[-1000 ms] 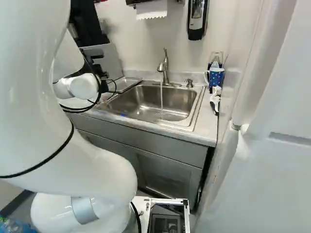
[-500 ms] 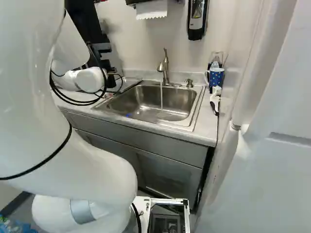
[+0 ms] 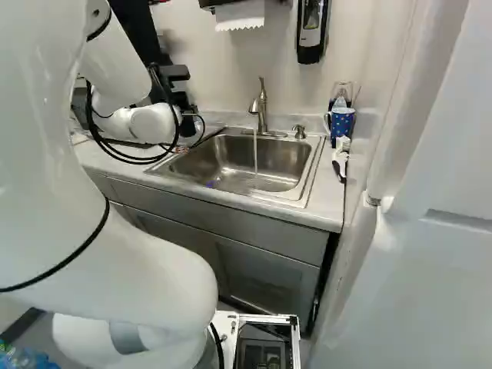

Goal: Rinse the cup and place it in the tray

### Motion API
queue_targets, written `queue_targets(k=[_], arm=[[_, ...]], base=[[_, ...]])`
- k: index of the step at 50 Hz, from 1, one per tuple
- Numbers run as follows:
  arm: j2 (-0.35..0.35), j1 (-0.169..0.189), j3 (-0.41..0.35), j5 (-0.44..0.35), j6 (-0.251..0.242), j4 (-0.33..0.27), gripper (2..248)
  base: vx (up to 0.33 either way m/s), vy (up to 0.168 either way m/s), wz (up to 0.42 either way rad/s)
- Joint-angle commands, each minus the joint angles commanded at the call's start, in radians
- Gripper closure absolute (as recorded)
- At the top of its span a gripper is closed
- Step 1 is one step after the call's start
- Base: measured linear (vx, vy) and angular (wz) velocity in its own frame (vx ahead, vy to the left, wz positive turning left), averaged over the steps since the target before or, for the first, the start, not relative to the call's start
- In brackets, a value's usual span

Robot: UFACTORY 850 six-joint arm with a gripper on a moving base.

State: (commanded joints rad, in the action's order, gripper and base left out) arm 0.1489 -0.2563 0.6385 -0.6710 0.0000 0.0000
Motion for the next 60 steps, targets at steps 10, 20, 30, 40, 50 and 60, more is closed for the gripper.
queue_targets(k=[10, 20, 30, 40, 50, 60], arm=[[0.006, 0.032, -0.006, 0.000, 0.000, 0.000, 126], [0.011, 0.065, -0.010, 0.000, 0.000, 0.000, 126], [0.014, 0.097, -0.013, 0.000, 0.000, 0.000, 126], [0.014, 0.130, -0.014, 0.000, 0.000, 0.000, 126], [0.003, 0.164, -0.020, 0.000, 0.000, 0.000, 126], [-0.007, 0.191, -0.031, 0.000, 0.000, 0.000, 126]], base=[[0.000, 0.000, 0.000], [0.000, 0.000, 0.000], [0.000, 0.000, 0.000], [0.000, 0.000, 0.000], [0.000, 0.000, 0.000], [0.000, 0.000, 0.000]])
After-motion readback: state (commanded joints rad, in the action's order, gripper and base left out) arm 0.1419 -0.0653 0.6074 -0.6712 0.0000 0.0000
